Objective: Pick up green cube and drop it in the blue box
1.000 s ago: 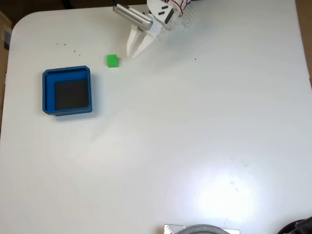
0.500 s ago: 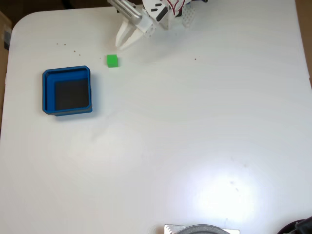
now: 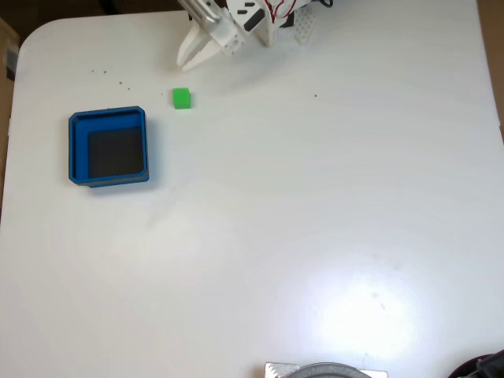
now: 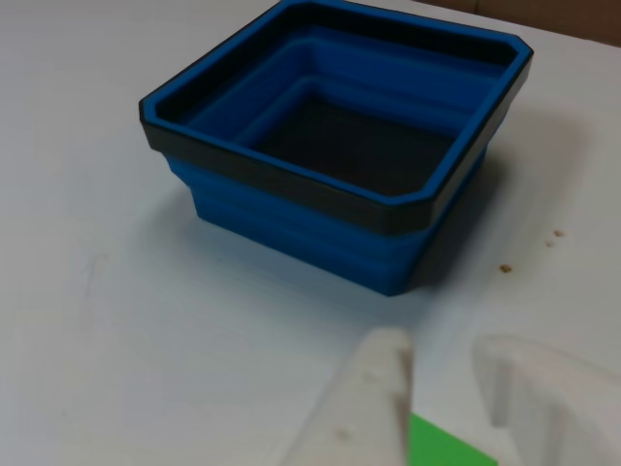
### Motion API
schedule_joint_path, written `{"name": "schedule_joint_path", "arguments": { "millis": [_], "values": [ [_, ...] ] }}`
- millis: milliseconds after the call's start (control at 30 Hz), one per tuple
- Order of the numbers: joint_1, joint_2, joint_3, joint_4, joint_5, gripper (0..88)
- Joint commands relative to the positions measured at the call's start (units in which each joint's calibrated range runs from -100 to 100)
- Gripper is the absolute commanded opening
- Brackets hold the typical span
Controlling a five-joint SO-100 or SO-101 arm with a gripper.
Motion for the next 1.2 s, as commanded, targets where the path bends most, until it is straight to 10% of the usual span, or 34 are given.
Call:
{"name": "schedule_joint_path", "arguments": {
  "millis": [0, 1167],
  "values": [
    [0.63, 0.17, 0.45, -1.2, 0.2, 2.5],
    [0.09, 29.43, -25.86, -0.55, 0.0, 2.5]
  ]
}}
